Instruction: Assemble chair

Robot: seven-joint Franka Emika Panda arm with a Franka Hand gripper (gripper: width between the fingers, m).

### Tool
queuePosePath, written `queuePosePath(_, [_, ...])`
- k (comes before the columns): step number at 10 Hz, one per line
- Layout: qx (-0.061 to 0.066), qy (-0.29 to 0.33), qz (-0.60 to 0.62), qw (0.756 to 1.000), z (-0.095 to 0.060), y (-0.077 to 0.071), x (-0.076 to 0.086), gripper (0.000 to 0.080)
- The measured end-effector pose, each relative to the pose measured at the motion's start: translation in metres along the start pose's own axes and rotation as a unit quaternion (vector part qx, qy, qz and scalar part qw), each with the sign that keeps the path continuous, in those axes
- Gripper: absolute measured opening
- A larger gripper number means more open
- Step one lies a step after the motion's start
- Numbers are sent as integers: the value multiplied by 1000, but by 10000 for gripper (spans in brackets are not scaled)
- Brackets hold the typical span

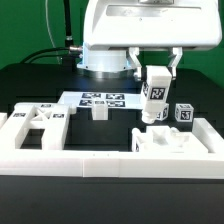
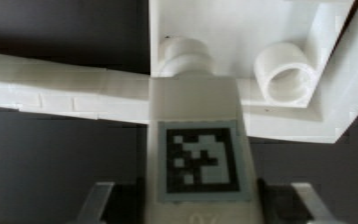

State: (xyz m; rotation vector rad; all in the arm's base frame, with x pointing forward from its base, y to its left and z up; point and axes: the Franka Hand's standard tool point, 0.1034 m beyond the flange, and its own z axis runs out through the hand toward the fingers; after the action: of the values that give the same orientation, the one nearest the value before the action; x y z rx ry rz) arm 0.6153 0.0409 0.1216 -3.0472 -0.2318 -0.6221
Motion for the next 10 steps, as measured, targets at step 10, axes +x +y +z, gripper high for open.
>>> queuePosePath(10, [13, 94, 18, 995, 28, -54, 21, 287])
